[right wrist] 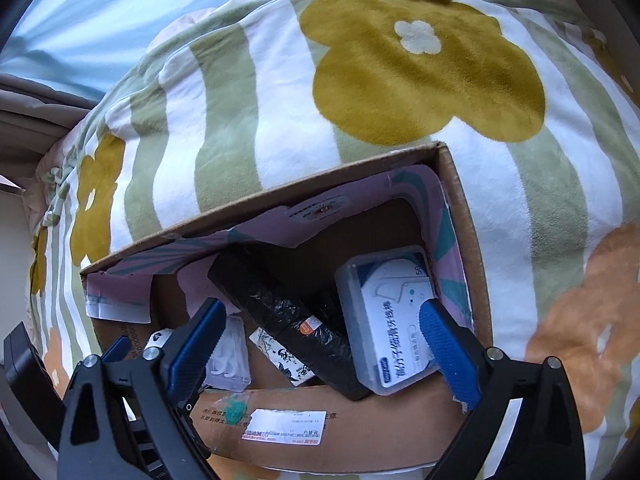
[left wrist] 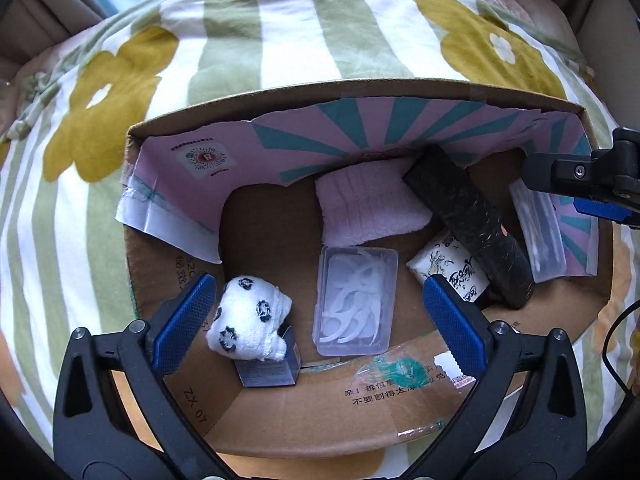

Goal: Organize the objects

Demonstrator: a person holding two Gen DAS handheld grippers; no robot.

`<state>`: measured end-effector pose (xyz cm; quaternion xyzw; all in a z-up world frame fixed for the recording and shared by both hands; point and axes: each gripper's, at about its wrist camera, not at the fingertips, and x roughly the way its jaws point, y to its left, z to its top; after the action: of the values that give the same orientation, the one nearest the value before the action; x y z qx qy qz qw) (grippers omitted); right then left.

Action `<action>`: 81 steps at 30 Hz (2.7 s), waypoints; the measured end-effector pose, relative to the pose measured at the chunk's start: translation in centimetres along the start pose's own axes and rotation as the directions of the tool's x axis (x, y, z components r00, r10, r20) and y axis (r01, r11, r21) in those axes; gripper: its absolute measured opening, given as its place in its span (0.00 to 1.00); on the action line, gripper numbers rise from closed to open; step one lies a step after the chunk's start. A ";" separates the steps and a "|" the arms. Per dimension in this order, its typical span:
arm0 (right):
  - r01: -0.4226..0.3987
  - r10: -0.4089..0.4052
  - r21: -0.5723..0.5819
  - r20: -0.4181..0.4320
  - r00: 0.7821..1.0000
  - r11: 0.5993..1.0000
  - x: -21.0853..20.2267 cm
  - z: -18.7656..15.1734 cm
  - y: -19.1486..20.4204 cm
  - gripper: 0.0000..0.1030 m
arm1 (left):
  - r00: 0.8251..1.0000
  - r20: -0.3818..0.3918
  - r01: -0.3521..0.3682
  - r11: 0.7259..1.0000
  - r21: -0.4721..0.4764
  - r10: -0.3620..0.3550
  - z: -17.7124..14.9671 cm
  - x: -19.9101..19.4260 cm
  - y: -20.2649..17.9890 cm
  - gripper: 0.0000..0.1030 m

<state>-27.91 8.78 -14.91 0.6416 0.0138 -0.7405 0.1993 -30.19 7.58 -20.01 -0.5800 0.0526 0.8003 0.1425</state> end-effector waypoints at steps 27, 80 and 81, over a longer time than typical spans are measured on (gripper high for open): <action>0.055 -0.005 -0.271 0.184 0.983 0.961 -15.4 -5.9 6.3 0.94 | 0.992 0.129 0.019 0.997 -0.070 -0.010 -2.5 -15.8 0.5 1.00; 0.135 -0.049 -0.290 0.285 0.957 0.947 -23.0 -23.2 2.3 0.94 | 0.976 0.216 0.071 0.982 -0.175 -0.032 -17.8 -28.3 0.1 1.00; 0.136 -0.050 -0.290 0.285 0.957 0.948 -23.1 -23.3 2.2 0.94 | 0.976 0.216 0.070 0.982 -0.175 -0.031 -17.8 -28.3 0.1 1.00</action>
<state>-2.99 19.54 3.56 0.4928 0.1310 -0.8197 0.2609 -5.81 -1.66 0.92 -0.5031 -0.0509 0.8551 0.1144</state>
